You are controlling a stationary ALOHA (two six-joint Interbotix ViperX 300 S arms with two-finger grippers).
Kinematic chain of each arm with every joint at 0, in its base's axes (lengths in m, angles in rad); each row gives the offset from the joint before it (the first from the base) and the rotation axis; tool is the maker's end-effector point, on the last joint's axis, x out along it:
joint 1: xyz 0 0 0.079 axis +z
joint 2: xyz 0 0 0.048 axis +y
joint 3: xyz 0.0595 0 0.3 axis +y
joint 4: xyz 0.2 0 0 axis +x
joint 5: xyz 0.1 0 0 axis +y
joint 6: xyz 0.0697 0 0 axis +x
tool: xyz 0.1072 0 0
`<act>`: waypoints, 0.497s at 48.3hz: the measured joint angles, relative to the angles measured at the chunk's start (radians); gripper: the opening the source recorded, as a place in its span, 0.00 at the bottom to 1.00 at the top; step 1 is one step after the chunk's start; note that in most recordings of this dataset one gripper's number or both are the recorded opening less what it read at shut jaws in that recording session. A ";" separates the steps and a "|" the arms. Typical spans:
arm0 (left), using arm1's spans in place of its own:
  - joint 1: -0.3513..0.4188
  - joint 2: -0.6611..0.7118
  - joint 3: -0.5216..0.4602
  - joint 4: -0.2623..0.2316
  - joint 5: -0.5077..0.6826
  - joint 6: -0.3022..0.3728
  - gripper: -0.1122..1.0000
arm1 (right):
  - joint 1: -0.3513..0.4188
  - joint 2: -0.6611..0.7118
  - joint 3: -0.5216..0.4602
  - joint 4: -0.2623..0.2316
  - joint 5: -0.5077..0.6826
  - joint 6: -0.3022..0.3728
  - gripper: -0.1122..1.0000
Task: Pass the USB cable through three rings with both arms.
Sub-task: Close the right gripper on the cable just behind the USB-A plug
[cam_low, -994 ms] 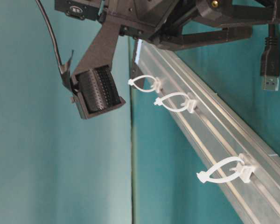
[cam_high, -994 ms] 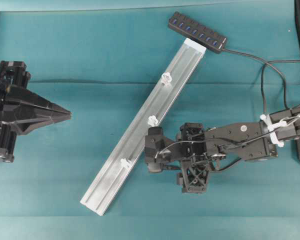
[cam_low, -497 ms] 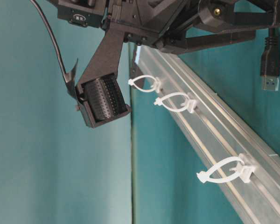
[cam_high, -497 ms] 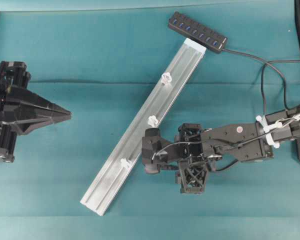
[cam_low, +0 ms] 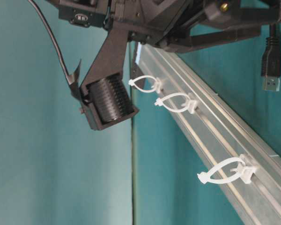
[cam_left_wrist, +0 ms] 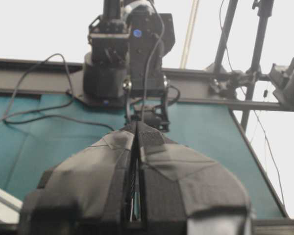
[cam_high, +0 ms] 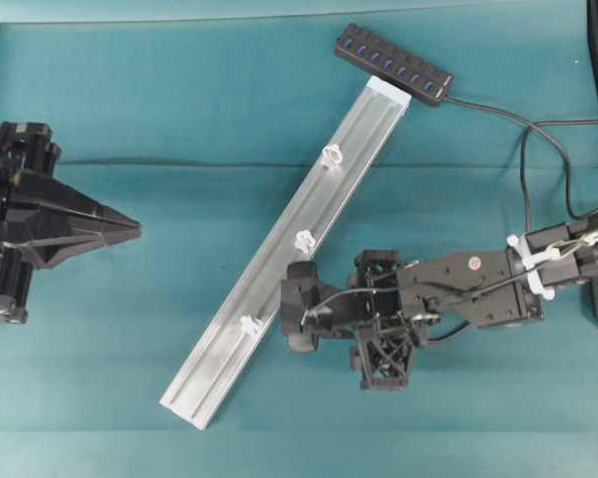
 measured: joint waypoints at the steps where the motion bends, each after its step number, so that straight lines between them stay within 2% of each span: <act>1: 0.000 0.000 0.000 0.000 0.000 0.000 0.10 | 0.002 0.002 -0.002 0.000 0.000 0.000 0.74; 24: 0.000 -0.003 0.000 0.000 0.000 0.000 0.10 | 0.008 0.017 -0.020 -0.003 0.028 0.000 0.73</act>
